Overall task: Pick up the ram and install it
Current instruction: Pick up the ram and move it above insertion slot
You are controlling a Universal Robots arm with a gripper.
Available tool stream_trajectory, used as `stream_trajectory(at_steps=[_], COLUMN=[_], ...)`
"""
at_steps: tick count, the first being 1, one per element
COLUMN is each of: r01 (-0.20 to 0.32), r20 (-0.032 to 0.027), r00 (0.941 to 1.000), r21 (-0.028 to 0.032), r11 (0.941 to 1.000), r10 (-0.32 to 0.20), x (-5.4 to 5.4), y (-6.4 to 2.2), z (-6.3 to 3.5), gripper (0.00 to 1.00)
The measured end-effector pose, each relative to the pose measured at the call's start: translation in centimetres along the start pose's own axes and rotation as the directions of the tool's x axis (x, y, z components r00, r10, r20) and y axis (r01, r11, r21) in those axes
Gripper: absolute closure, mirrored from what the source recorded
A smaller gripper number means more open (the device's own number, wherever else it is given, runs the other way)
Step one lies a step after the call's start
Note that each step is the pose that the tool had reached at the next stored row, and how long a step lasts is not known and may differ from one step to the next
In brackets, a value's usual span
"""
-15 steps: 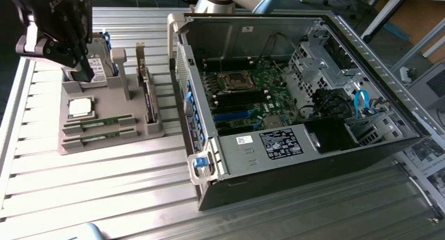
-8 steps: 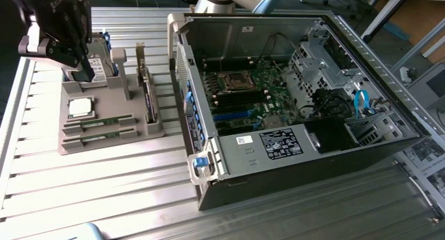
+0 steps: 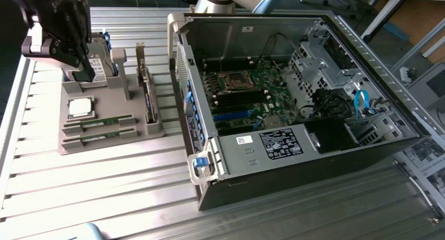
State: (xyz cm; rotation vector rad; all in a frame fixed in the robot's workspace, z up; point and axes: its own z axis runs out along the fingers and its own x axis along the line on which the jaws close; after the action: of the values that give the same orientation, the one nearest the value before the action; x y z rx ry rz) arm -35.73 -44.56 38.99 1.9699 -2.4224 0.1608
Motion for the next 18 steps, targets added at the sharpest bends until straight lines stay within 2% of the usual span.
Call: stream_trajectory(at_steps=[4, 5, 6, 7, 10, 12, 13, 14, 16, 17, 18], r01=[0.007, 0.007, 0.006, 0.006, 0.003, 0.002, 0.002, 0.002, 0.002, 0.002, 0.003], r20=[0.0004, 0.0017, 0.0073, 0.0205, 0.0672, 0.0938, 0.1053, 0.1126, 0.1134, 0.1131, 0.1111], r00=[1.0, 1.0, 1.0, 0.9998, 0.9977, 0.9956, 0.9944, 0.9936, 0.9936, 0.9936, 0.9938], r21=[0.0006, 0.0002, -0.0009, -0.0036, -0.0132, -0.0188, -0.0211, -0.0227, -0.0229, -0.025, -0.0338], r11=[1.0, 1.0, 1.0, 1.0, 0.9999, 0.9998, 0.9998, 0.9997, 0.9997, 0.9997, 0.9994], r10=[-0.007, -0.007, -0.006, -0.006, -0.003, -0.001, 0.0, 0.001, 0.001, 0.001, 0.001], x=[0.0, 0.0, 0.01, 0.0, 0.0, 0.0, 0.0, 0.0, -0.01, 0.0, 0.0], y=[0.0, 0.01, 0.01, 0.01, 0.0, 0.0, 0.0, 0.0, 0.0, 0.0, -0.01], z=[0.0, -0.01, 0.0, 0.0, 0.0, 0.0, 0.0, 0.0, 0.0, 0.01, 0.01], gripper=[0.89, 0.89, 0.89, 0.89, 0.89, 0.89, 0.89, 0.89, 0.89, 0.89, 0.89])
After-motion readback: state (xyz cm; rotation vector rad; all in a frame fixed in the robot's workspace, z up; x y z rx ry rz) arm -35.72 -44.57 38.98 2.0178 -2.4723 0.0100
